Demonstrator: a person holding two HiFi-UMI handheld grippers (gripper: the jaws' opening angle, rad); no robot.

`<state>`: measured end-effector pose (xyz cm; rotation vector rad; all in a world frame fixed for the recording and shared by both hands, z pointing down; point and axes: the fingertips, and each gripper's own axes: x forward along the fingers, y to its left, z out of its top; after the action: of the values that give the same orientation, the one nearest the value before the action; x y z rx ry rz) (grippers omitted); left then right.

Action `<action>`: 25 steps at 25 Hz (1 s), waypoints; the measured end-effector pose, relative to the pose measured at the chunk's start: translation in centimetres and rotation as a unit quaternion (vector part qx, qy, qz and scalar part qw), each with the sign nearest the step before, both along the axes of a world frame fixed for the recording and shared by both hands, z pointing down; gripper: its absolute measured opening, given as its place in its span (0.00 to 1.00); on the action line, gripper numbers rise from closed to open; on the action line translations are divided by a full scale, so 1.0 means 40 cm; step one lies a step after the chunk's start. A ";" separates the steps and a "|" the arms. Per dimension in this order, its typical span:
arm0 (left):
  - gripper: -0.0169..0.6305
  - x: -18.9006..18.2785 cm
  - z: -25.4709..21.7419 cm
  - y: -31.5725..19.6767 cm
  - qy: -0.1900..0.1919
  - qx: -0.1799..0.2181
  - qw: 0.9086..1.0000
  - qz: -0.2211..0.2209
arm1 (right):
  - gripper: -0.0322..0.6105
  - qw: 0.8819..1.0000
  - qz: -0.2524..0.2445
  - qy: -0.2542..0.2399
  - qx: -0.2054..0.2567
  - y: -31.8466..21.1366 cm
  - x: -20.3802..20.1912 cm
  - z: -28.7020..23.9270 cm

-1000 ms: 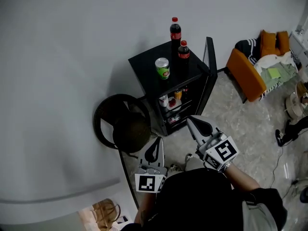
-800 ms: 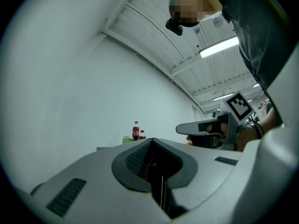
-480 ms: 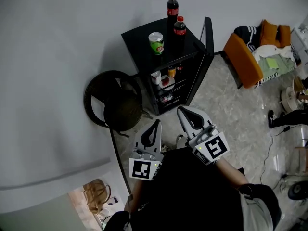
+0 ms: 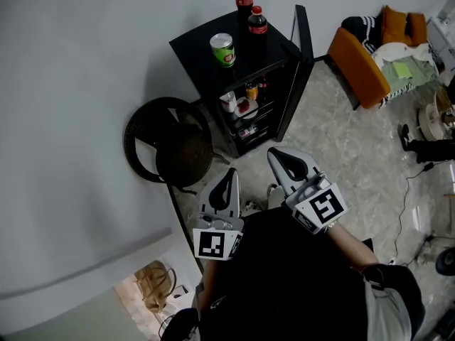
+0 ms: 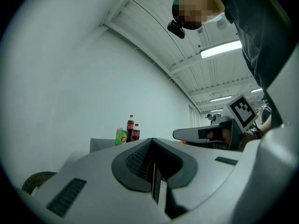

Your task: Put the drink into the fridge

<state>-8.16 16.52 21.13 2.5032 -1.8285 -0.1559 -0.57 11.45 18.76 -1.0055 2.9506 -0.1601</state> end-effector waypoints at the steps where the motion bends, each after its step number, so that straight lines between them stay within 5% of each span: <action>1: 0.04 0.000 0.004 0.000 0.000 -0.002 1.000 0.000 | 0.07 1.000 0.001 -0.002 0.000 -0.002 0.000 0.002; 25: 0.04 0.010 0.043 -0.003 0.021 -0.012 1.000 0.009 | 0.07 1.000 0.007 0.021 -0.005 0.006 0.022 0.030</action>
<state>-7.76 16.40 22.84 2.4800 -1.7797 -0.1839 0.30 11.68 19.94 -1.0443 2.9830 -0.1559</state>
